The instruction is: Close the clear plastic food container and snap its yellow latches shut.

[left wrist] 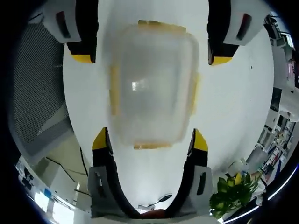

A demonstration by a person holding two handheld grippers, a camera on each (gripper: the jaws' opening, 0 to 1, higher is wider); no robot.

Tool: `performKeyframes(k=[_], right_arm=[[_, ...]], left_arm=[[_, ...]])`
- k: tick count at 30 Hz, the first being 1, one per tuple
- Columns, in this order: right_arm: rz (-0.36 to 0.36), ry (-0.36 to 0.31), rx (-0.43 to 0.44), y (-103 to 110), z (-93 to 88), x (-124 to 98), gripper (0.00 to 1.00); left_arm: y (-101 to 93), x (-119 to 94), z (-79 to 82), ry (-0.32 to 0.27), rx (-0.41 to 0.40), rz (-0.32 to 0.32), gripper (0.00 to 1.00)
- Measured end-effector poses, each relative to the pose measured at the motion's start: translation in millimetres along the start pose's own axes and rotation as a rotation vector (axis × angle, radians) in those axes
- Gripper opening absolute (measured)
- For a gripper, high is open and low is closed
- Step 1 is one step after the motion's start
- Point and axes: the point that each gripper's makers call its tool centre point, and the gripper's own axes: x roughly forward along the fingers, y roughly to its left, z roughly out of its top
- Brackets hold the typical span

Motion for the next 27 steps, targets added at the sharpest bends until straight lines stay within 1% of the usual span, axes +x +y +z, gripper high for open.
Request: performKeyframes(k=[2, 4, 6, 8, 10, 12, 13, 14, 17, 21, 27], right_arm=[[0.005, 0.013, -0.007, 1, -2.1, 0, 0.81], [0.003, 0.015, -0.007, 1, -2.6, 1, 0.79], [-0.003, 0.015, -0.010, -1, -2.7, 2, 0.79], [-0.025, 0.013, -0.016, -6, -3.2, 4, 0.81], [-0.009, 0.029, -0.004, -5, -7.7, 5, 0.77], [-0.005, 0.022, -0.005, -4, -7.2, 6, 0.75], [0.023, 0.026, -0.003, 1, -8.5, 7, 0.73], [0.010, 0.022, -0.003, -1, -8.7, 8, 0.74], [0.023, 0.030, -0.013, 0, -8.5, 9, 0.73], [0.027, 0.041, -0.023, 0, -9.0, 9, 0.72], [0.026, 0.022, -0.027, 1, -8.6, 8, 0.72]], left_arm=[[0.1, 4, -3.9, 0.017, 0.016, -0.005, 0.95], [-0.7, 6, -5.7, 0.025, 0.014, -0.015, 0.94], [-1.1, 9, -6.9, 0.030, 0.009, -0.027, 0.91], [-3.1, 14, -7.4, 0.032, -0.016, -0.039, 0.93], [-2.3, 16, -7.9, 0.043, -0.004, -0.027, 0.92], [-0.2, 15, -7.9, 0.052, -0.001, -0.015, 0.88], [1.9, 15, -7.8, 0.055, -0.011, -0.006, 0.85], [3.5, 14, -7.7, 0.055, -0.014, -0.002, 0.81], [0.7, 14, -7.4, 0.058, -0.025, -0.009, 0.81], [-0.1, 15, -7.9, 0.070, -0.027, 0.000, 0.80], [-1.7, 14, -8.8, 0.072, -0.041, 0.009, 0.80]])
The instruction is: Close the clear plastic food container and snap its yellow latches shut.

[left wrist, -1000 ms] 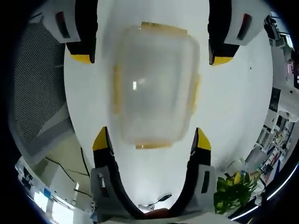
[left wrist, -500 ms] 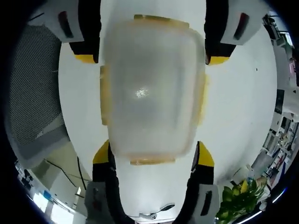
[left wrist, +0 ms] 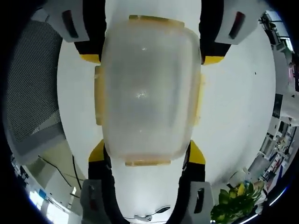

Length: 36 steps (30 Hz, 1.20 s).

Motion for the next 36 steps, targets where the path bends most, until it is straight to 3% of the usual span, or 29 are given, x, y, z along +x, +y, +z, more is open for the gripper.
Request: performKeyframes(k=[10, 18, 36], right_arm=[[0.004, -0.005, -0.021, 1, 2.7, 0, 0.71], [0.003, -0.003, -0.030, 1, 12.6, 4, 0.71], [0.017, -0.023, -0.068, -3, 61.7, 18, 0.71]], left_arm=[[-1.7, -3, -1.2, -0.027, -0.023, 0.010, 0.79], [-2.1, -5, -11.3, -0.011, -0.023, 0.008, 0.79], [-1.8, -17, -62.3, 0.021, -0.063, 0.017, 0.79]])
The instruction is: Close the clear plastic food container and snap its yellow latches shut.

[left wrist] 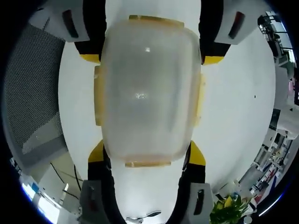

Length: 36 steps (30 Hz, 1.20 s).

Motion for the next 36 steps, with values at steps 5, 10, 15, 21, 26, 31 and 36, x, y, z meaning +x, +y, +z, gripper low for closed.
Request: performKeyframes(k=[5, 10, 15, 21, 26, 31, 36], right_arm=[[0.002, 0.028, -0.010, -9, 11.9, 6, 0.71], [0.005, 0.040, -0.014, -16, 19.6, 9, 0.71], [0.001, 0.040, 0.000, -22, 24.9, 12, 0.71], [-0.004, 0.048, 0.016, -30, 32.9, 15, 0.71], [-0.006, 0.042, 0.030, -37, 37.5, 17, 0.72], [-0.011, 0.030, 0.044, -46, 39.0, 18, 0.72], [-0.016, 0.027, 0.055, -56, 41.7, 20, 0.72]], left_arm=[[8.1, -2, -12.4, -0.007, -0.007, 0.000, 0.80], [15.0, -3, -21.8, -0.005, -0.012, 0.001, 0.80], [21.5, -4, -28.7, -0.006, -0.003, 0.000, 0.80], [30.6, -4, -36.6, -0.007, 0.012, -0.002, 0.80], [38.0, -4, -41.3, -0.006, 0.021, -0.006, 0.80], [48.5, -3, -44.5, -0.003, 0.035, -0.008, 0.80], [59.4, -2, -46.3, -0.015, 0.044, -0.011, 0.80]])
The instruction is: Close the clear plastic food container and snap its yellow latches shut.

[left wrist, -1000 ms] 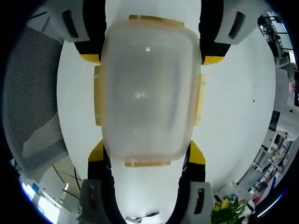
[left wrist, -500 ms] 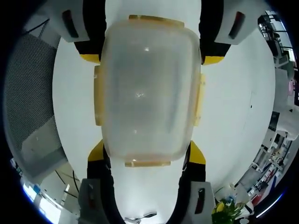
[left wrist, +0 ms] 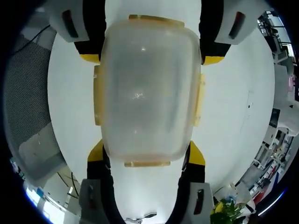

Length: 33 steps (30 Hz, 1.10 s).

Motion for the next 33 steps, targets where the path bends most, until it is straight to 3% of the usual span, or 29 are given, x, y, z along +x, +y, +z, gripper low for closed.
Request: performKeyframes(k=[22, 33], right_arm=[[-0.006, 0.011, 0.016, -50, 4.1, 6, 0.72], [-0.006, 0.022, 0.013, -64, 4.5, 8, 0.72]], left_arm=[[50.9, 5, -5.9, -0.017, 0.007, -0.001, 0.80], [64.5, 7, -6.4, -0.037, -0.002, 0.000, 0.80]])
